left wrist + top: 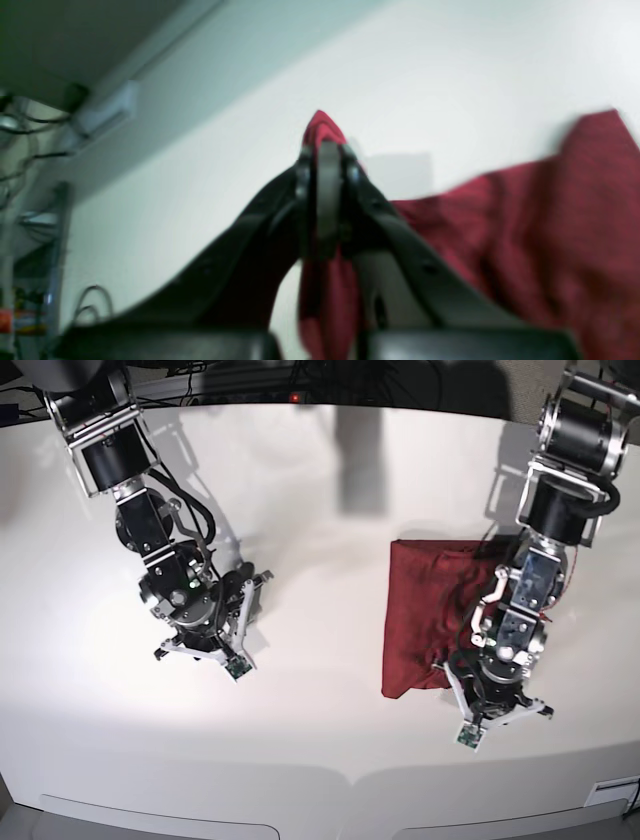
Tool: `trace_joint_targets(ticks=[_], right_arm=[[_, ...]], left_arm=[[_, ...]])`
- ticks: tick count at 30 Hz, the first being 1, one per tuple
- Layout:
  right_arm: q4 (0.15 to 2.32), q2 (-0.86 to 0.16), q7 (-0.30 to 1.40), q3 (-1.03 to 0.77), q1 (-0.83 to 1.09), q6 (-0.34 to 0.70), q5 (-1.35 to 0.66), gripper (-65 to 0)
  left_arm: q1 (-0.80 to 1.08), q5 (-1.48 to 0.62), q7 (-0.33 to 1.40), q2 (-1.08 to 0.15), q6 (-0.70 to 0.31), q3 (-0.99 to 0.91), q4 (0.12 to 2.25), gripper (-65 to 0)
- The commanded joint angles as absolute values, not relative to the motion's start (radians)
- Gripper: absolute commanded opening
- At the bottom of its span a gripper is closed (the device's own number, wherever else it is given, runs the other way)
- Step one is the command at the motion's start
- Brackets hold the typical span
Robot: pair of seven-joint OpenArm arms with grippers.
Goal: Fold the T-shirt properly
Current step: 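Grasp the bundle's edge with the left gripper and drag it to flatten, then grasp opposite corners of the folded shirt with both grippers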
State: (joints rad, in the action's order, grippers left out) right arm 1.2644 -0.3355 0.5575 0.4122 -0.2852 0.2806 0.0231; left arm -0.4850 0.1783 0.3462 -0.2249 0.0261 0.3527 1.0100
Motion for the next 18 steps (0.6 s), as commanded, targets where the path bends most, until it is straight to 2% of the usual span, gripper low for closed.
trace_joint_targets(ticks=[1,11,13,15,18], right_arm=[[1.282,-0.340,0.543,0.404,-0.312,0.272,0.019,-45.9],[1.282,-0.331,0.523,0.404,-0.290,0.272,0.020,-45.9],[1.282,-0.323,0.488,0.404,-0.290,0.272,0.020,-45.9],[1.282,-0.309,0.458,0.404,-0.291,0.272,0.022,-45.9],[1.282,-0.277,0.433,0.404,-0.291,0.272,0.023,-45.9]], left_arm=[[-0.510,0.183,0.328,-0.243,0.038,0.348,1.028,-65.0],[-0.494,0.181,0.326,-0.346,0.039,0.348,1.027,-64.7],[-0.494,0.176,0.324,-0.350,0.041,0.348,1.027,-51.9],[-0.494,0.174,0.324,-0.350,0.070,0.348,1.027,-43.2],[-0.495,0.175,0.347,-0.350,0.083,0.348,1.027,-41.1]])
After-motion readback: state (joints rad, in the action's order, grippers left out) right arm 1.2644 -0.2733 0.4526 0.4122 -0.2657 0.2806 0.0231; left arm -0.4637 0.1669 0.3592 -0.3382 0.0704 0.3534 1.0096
